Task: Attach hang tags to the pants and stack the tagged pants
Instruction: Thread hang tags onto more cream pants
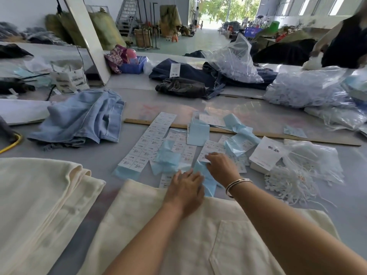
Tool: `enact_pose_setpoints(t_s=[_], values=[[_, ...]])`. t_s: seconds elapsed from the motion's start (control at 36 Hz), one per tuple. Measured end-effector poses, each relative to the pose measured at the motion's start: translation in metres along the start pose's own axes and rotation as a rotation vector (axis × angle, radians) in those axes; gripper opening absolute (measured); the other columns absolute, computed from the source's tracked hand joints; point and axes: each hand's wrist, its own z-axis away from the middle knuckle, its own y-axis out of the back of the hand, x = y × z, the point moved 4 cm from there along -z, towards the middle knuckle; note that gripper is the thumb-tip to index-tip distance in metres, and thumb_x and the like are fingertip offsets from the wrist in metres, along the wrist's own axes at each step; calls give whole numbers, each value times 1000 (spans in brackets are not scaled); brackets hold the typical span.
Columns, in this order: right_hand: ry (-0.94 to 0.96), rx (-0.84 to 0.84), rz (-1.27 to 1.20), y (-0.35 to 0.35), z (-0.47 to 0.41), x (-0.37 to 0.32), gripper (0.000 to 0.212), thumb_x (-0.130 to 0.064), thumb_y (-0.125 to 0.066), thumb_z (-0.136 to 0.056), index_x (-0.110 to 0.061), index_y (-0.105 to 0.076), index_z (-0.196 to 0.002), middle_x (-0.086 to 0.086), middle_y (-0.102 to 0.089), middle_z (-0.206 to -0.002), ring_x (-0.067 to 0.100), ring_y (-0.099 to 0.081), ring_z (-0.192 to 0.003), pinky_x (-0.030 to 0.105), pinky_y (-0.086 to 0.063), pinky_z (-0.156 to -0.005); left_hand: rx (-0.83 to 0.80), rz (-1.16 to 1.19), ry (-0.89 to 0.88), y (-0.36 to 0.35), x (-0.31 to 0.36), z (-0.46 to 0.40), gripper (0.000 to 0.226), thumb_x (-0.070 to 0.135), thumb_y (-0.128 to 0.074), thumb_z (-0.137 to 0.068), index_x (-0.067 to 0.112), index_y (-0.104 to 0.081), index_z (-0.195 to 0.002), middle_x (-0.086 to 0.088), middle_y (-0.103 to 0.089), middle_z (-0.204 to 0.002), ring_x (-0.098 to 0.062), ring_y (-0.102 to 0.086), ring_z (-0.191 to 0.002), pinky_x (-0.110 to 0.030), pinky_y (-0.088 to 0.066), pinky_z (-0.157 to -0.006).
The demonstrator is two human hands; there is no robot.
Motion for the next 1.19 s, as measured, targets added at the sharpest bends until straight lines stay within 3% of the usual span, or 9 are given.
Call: enact_pose_setpoints(t_s=[0.28,0.42,0.53,0.69,0.81,0.92,1.0,1.08,1.19], values=[[57,21,179,-14,-5,3,25,-7,-42,-97,-5,-66,-105,10,-65,-104,26,-64,-96,33,-52,-78,68,63,13,4,2,5,46,35,-34,-92,26,-54,-133,5,-50,-143,-14,-43,-131,-38,-13,-117],[13,64,82,-10,-6,5,23,-11,-42,-98,-4,-64,-99,12,-67,-100,29,-65,-90,32,-49,-73,81,63,23,5,0,7,43,35,-38,-90,27,-57,-128,8,-54,-138,-12,-47,-126,-35,-14,-116],[-113,75,-85,-1,-11,16,27,-17,-43,-98,-2,-66,-95,18,-67,-101,34,-62,-92,37,-48,-79,73,65,25,4,0,6,44,36,-39,-89,29,-57,-128,9,-53,-138,-12,-46,-126,-36,-13,-117],[-92,46,-137,-4,-7,19,27,-18,-46,-97,-2,-68,-93,15,-67,-99,29,-61,-89,34,-48,-78,62,79,32,4,-1,6,43,38,-38,-90,30,-56,-128,11,-53,-138,-11,-46,-126,-35,-13,-116],[-335,186,-443,2,-11,40,24,-13,-52,-92,3,-69,-91,21,-69,-95,35,-61,-91,34,-45,-78,63,91,41,5,-1,6,39,37,-42,-91,29,-57,-126,11,-53,-137,-10,-46,-126,-33,-14,-115],[-535,348,-848,23,-14,68,22,-14,-53,-93,0,-70,-91,17,-69,-86,33,-62,-81,42,-52,-80,66,92,40,6,-1,8,39,36,-41,-90,28,-58,-124,10,-57,-133,-12,-48,-123,-35,-14,-116],[-548,469,-1295,49,-3,90,20,-13,-51,-94,-12,-65,-79,3,-66,-77,17,-57,-70,26,-47,-65,66,54,36,5,-2,8,41,37,-39,-89,29,-57,-125,10,-57,-131,-12,-48,-123,-35,-15,-116],[-411,349,-1230,67,16,108,25,-22,-48,-92,-15,-69,-82,1,-68,-101,18,-57,-94,31,-40,-82,76,60,36,5,-2,7,43,38,-38,-88,29,-58,-125,11,-57,-131,-11,-48,-122,-34,-15,-115],[-389,-61,-672,53,38,136,21,-25,-61,-87,-13,-75,-97,1,-40,-147,20,-33,-134,39,-22,-110,95,85,25,5,-1,8,45,40,-35,-88,29,-59,-124,13,-58,-129,-8,-48,-120,-34,-16,-115]])
